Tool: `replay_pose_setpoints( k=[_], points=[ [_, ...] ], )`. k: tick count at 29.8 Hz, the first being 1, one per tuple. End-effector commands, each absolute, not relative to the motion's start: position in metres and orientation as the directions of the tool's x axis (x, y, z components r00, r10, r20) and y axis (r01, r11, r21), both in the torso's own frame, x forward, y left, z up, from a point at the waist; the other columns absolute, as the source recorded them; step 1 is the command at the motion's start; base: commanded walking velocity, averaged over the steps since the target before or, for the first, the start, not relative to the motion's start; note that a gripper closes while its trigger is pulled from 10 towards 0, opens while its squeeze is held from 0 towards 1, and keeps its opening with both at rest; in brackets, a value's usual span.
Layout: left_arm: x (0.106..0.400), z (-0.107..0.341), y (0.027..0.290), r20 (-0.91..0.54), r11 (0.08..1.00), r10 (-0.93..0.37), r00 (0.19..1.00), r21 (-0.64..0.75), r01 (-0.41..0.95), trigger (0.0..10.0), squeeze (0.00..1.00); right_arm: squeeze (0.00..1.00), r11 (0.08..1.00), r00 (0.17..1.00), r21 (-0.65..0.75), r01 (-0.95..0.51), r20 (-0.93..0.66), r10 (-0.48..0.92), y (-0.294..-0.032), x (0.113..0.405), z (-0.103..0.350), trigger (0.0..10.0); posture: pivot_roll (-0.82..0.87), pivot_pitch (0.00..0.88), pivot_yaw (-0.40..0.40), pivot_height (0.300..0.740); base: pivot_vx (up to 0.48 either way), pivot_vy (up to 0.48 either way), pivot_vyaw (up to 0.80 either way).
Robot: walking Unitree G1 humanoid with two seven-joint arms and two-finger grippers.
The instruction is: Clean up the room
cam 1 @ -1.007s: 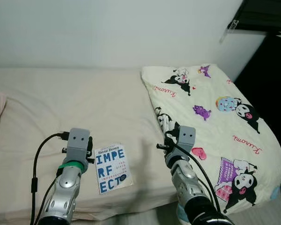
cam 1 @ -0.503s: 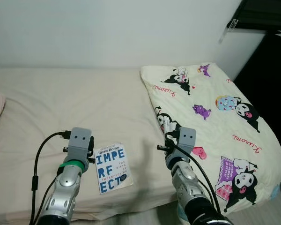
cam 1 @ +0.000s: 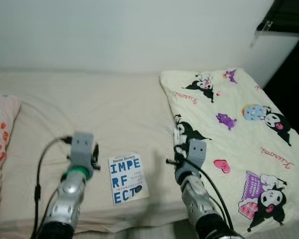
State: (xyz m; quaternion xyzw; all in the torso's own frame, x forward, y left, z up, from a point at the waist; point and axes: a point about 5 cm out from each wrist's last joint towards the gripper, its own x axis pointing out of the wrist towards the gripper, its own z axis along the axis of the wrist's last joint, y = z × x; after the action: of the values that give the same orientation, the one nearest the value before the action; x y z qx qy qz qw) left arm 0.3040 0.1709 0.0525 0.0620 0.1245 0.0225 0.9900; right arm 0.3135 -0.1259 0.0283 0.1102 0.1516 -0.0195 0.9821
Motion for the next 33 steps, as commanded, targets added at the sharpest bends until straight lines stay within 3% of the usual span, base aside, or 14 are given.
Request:
replay_pose_setpoints(
  k=[1, 6, 16, 20, 22, 23, 25, 33],
  points=[
    [0.306, 0.055, 0.166, -0.229, 0.993, 0.038, 0.973, 0.116, -0.012, 10.0, 0.00, 0.00, 0.973, 0.955, 0.212, 0.089, -0.295, -0.024, -0.129, 0.315, 0.030, 10.0, 0.06, 0.025, -0.028, 0.740, 0.000, 0.000, 0.00],
    [0.311, 0.054, 0.165, -0.252, 0.982, 0.067, 0.965, 0.186, -0.019, 10.0, 0.00, 0.00, 0.979, 0.953, 0.190, 0.073, -0.302, -0.013, -0.130, 0.316, 0.030, 10.0, 0.07, 0.032, -0.047, 0.740, 0.000, 0.000, 0.00],
    [0.327, 0.104, 0.151, -0.136, 0.954, 0.052, 0.989, 0.298, -0.009, 10.0, 0.00, 0.00, 0.979, 0.962, 0.194, 0.068, -0.271, -0.013, -0.127, 0.325, 0.039, 10.0, 0.24, 0.022, 0.037, 0.740, 0.000, 0.000, 0.00],
    [0.322, 0.102, 0.143, -0.119, 0.967, -0.007, 0.993, 0.251, 0.036, 10.0, 0.00, 0.00, 0.977, 0.970, 0.209, 0.050, -0.242, 0.002, -0.123, 0.329, 0.047, 10.0, 0.16, 0.023, 0.008, 0.740, 0.000, 0.000, 0.00],
    [0.318, 0.074, 0.152, -0.175, 0.995, 0.054, 0.983, 0.094, -0.038, 10.0, 0.00, 0.00, 0.974, 0.966, 0.219, 0.061, -0.259, -0.003, -0.120, 0.328, 0.045, 10.0, 0.11, 0.020, -0.025, 0.740, 0.000, 0.000, 0.00],
    [0.311, 0.049, 0.158, -0.258, 0.985, 0.114, 0.959, 0.157, -0.075, 10.0, 0.00, 0.00, 0.977, 0.961, 0.205, 0.055, -0.276, 0.004, -0.119, 0.326, 0.041, 10.0, 0.07, 0.059, -0.014, 0.740, 0.000, 0.000, 0.00],
    [0.309, 0.046, 0.159, -0.274, 0.978, 0.126, 0.954, 0.193, -0.074, 10.0, 0.00, 0.00, 0.978, 0.961, 0.200, 0.051, -0.278, 0.006, -0.119, 0.326, 0.041, 10.0, 0.07, 0.059, -0.014, 0.740, 0.000, 0.000, 0.00],
    [0.310, 0.055, 0.159, -0.247, 0.986, 0.045, 0.968, 0.168, -0.003, 10.0, 0.00, 0.00, 0.980, 0.961, 0.194, 0.050, -0.276, 0.006, -0.124, 0.318, 0.034, 10.0, 0.07, 0.038, -0.037, 0.740, 0.000, 0.000, 0.00]
  ],
)
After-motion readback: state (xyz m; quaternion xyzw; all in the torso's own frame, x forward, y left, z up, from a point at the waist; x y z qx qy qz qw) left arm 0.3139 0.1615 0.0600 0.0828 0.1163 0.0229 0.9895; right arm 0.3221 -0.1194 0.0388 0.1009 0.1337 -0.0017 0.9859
